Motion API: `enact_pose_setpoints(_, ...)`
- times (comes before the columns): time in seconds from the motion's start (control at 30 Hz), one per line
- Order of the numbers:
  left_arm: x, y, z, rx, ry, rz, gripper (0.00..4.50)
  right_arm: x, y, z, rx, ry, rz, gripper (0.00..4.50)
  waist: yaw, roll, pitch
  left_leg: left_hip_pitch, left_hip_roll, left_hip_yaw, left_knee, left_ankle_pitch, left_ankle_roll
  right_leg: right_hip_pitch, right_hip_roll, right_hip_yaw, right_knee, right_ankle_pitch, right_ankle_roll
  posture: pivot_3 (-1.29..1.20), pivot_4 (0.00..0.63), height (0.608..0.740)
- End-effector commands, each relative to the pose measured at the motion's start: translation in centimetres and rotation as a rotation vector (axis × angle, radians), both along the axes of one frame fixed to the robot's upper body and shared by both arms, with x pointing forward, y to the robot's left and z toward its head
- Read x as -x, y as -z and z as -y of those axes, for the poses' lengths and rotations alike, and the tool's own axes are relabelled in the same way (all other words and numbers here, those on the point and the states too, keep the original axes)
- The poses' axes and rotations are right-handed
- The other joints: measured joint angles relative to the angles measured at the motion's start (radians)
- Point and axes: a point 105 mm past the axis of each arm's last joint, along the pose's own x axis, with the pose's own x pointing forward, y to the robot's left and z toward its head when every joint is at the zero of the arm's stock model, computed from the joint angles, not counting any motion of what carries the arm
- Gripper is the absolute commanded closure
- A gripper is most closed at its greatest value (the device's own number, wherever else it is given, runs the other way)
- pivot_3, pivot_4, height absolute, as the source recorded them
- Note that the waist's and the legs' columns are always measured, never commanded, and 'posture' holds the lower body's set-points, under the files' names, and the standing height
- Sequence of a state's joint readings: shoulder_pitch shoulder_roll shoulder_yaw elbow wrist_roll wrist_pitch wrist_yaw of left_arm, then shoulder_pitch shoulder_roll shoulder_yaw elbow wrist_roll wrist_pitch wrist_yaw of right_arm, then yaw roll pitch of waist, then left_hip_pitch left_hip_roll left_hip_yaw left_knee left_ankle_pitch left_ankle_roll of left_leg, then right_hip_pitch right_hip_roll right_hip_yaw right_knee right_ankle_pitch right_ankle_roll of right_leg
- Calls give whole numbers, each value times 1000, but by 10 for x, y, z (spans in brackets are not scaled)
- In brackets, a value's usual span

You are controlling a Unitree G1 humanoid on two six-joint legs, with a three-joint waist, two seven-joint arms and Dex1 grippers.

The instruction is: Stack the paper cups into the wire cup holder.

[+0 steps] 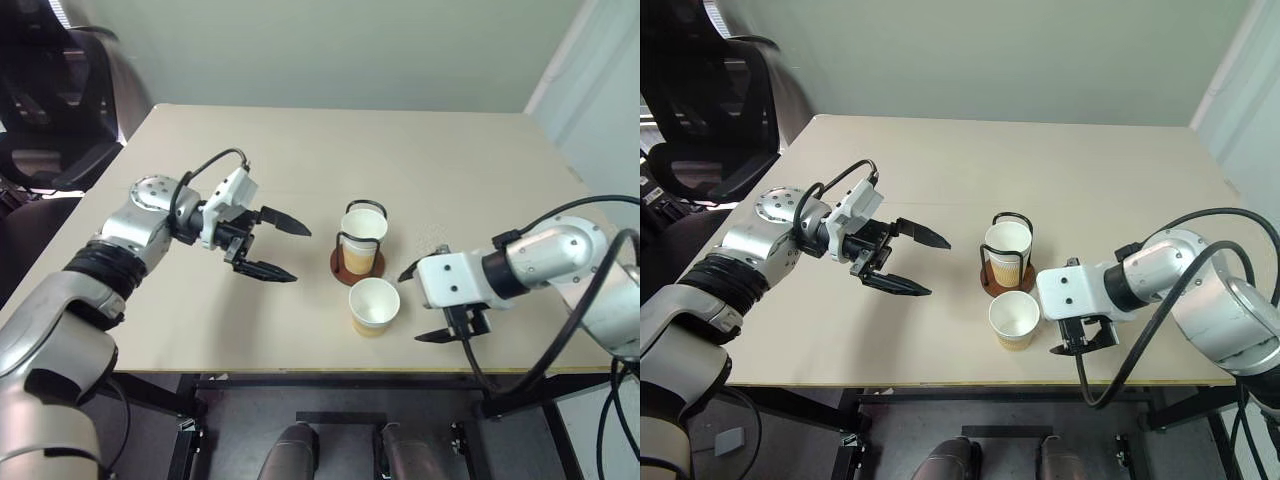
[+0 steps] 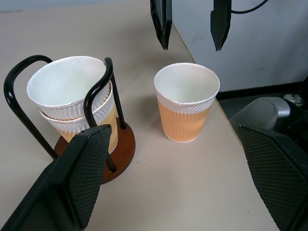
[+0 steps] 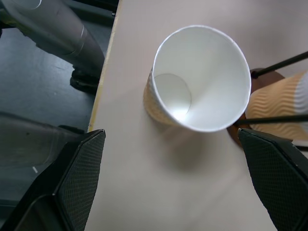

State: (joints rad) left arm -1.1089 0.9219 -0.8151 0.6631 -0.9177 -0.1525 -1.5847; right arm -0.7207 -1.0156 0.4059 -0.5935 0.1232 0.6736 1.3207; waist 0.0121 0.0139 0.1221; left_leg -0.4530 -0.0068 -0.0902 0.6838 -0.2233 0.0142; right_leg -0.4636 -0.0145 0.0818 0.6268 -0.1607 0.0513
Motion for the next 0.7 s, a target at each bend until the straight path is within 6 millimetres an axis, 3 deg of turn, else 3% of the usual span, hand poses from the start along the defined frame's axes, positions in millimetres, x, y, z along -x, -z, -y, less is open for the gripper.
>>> enact_pose_setpoints(0.03, 3, -17, 1, 37, 37, 48, 0, -2, -4, -8, 3, -32, 51, 26, 0, 0, 0, 0, 0, 0, 0, 0, 0, 0, 0, 0, 0, 0, 0, 0, 150, 740)
enact_pose_setpoints(0.7, 3, -17, -2, 42, 25, 51, 0, -4, 12, -7, 68, -74, 61, 26, 1, 0, 0, 0, 0, 0, 0, 0, 0, 0, 0, 0, 0, 0, 0, 0, 150, 740)
